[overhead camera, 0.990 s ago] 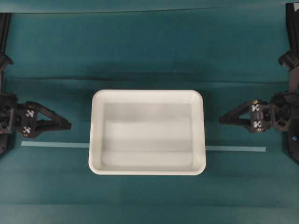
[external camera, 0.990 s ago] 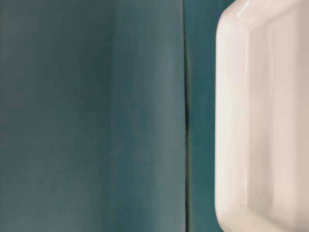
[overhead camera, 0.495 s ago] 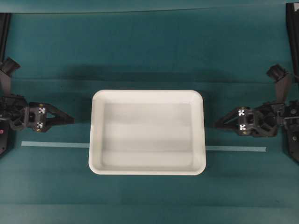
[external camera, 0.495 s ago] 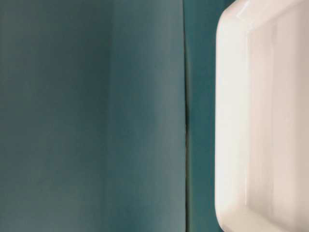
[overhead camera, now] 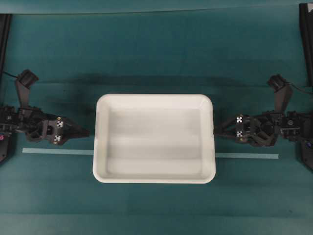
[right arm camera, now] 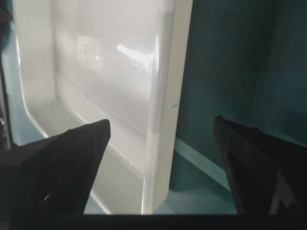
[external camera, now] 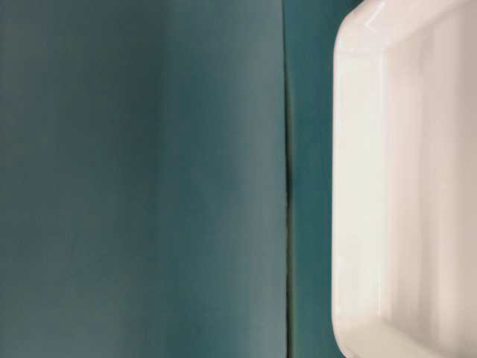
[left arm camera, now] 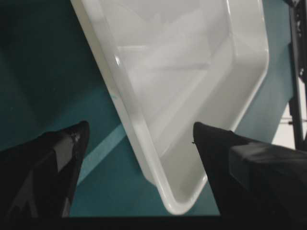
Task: Lift the white case with both hands.
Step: 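Close left and right grippers on the tray's left and right rims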
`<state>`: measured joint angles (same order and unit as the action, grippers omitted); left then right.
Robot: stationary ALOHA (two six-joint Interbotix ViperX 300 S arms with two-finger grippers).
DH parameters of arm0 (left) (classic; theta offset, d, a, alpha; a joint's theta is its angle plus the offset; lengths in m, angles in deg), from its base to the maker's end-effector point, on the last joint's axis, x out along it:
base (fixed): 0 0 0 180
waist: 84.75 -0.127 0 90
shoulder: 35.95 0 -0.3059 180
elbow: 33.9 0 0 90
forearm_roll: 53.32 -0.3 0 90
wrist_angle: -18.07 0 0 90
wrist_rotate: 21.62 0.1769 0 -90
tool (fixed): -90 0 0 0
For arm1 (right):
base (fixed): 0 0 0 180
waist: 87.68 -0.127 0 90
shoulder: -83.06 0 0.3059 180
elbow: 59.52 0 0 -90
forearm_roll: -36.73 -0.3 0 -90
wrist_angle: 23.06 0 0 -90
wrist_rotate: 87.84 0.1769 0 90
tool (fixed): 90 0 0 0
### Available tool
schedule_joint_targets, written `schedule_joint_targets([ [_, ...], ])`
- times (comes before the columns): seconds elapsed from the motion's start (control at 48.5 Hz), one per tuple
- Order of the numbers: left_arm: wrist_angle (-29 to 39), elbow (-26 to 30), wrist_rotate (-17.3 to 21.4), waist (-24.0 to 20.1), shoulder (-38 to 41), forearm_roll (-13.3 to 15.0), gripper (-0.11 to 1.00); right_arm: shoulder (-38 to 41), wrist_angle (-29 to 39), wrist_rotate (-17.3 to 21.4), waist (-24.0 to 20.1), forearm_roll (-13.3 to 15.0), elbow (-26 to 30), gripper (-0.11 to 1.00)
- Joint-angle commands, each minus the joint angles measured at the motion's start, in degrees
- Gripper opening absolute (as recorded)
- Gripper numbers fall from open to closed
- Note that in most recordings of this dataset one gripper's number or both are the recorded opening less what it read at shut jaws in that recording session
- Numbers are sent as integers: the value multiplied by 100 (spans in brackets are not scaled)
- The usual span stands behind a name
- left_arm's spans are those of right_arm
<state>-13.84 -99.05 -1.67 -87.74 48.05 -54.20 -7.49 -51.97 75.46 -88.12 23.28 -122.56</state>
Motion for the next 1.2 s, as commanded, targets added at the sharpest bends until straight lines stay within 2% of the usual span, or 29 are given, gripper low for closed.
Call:
schedule_joint_targets([
  [0.0,-229,114,9,-9,334,-18,94,246,-123,0,9,-9,105,92],
  [0.268,-325,255,18,-18,659,-18,94,554,-387,9,176,-18,264,92],
  [0.722,-554,677,44,-62,1345,-18,94,817,-387,0,176,-18,475,92],
  [1.176,-624,668,35,-44,1336,-9,91,835,-360,105,167,-18,492,89],
])
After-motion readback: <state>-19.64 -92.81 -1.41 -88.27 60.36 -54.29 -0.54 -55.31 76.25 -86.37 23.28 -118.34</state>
